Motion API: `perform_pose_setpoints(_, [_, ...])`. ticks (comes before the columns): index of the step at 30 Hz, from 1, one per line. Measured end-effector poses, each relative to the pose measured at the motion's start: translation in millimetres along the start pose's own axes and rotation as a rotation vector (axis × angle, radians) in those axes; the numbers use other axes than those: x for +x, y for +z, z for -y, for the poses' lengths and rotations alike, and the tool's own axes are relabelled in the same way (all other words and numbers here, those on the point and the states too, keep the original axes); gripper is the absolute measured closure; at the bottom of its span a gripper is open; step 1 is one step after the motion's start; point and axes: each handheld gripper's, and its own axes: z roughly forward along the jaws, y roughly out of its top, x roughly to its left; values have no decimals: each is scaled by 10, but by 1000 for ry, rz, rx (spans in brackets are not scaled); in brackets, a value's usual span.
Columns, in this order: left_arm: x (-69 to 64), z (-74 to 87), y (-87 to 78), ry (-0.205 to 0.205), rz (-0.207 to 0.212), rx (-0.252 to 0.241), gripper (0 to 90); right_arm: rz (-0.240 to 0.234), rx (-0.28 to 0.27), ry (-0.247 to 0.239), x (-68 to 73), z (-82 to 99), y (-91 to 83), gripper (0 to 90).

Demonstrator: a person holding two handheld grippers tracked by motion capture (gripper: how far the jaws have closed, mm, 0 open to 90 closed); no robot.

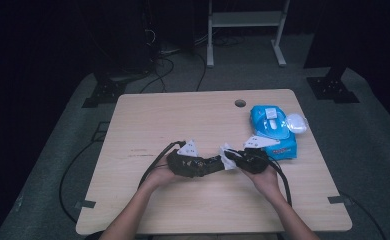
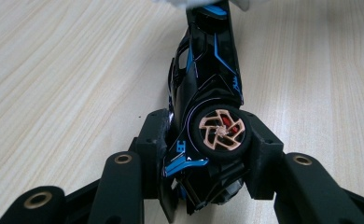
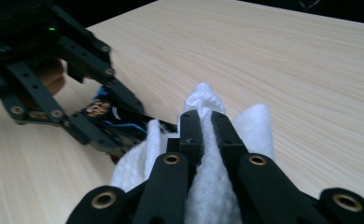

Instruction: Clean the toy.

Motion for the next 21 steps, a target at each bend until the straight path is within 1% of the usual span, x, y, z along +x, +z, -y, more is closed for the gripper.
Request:
perform_pose_setpoints(4, [-2, 1, 2, 3, -2, -2, 574, -51, 13, -15, 120, -42, 124, 842])
perform_pose_setpoints(6, [2, 2, 4, -1, 0, -4, 573, -79, 17, -15, 158, -68, 172, 843])
perform_pose_setpoints(7, [-2, 1, 7, -5, 0, -6, 574, -101, 16, -10, 187, -83, 208, 843])
perform_pose_setpoints(11, [-5, 2, 8, -5, 0, -7, 573, -170, 17, -12, 343, -142, 369, 843])
perform_pose_setpoints(12, [-5, 6, 9, -8, 1, -12, 573, -178, 18, -16, 381, -156, 405, 843])
perform_pose_setpoints(14, [-4, 10, 5, -5, -1, -11, 574, -176, 28, -37, 424, -169, 457, 843])
perform_pose_setpoints(16, [-5, 12, 1, -2, -2, -10, 575, -172, 31, -36, 409, -163, 462, 843])
perform_pose_setpoints(17, [-5, 12, 2, -3, -3, -11, 574, -156, 31, -47, 394, -164, 445, 843])
perform_pose_setpoints(18, [-3, 12, 3, -3, -2, -12, 574, -127, 37, -69, 379, -166, 417, 843])
perform_pose_setpoints(21, [5, 14, 2, -1, -1, -12, 574, -66, 49, -84, 269, -150, 294, 842])
